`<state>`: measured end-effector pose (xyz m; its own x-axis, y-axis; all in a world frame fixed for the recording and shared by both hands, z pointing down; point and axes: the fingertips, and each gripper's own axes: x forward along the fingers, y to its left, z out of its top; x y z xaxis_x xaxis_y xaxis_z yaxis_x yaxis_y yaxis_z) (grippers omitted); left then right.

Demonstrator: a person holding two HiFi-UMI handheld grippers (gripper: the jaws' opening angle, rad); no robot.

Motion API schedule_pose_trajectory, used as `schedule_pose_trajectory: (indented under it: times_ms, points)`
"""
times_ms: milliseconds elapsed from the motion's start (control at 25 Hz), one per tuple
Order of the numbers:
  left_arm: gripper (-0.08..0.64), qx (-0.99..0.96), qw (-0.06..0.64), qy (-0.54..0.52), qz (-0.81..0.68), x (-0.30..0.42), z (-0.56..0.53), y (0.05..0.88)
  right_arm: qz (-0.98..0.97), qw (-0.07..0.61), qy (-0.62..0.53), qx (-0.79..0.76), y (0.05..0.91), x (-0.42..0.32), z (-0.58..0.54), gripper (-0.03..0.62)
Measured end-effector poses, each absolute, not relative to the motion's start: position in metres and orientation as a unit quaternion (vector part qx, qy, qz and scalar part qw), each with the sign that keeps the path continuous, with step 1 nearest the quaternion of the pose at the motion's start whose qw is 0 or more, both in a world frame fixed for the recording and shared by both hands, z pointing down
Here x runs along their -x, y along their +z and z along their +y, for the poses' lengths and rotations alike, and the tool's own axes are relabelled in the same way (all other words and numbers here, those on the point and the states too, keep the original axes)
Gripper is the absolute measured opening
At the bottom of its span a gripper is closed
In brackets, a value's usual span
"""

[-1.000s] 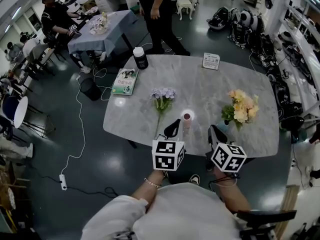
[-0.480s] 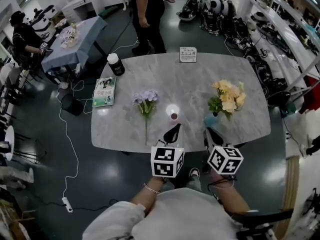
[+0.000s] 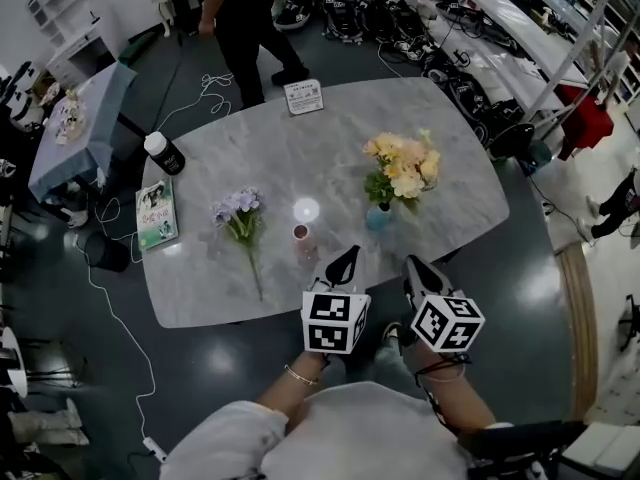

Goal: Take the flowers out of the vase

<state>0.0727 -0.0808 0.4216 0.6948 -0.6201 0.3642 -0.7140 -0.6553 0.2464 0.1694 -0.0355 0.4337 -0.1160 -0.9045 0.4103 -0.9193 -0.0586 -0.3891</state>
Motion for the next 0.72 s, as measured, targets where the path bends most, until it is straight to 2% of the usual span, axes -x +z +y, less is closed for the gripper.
schedule_pose_trajectory:
  times_ms: [720]
  points:
    - [0.009, -0.871, 0.199, 0.148, -0.423, -0.123, -0.079, 0.448, -0.723, 0.035, 0.323, -0.610, 0.459, -0.225, -0.044, 0.011]
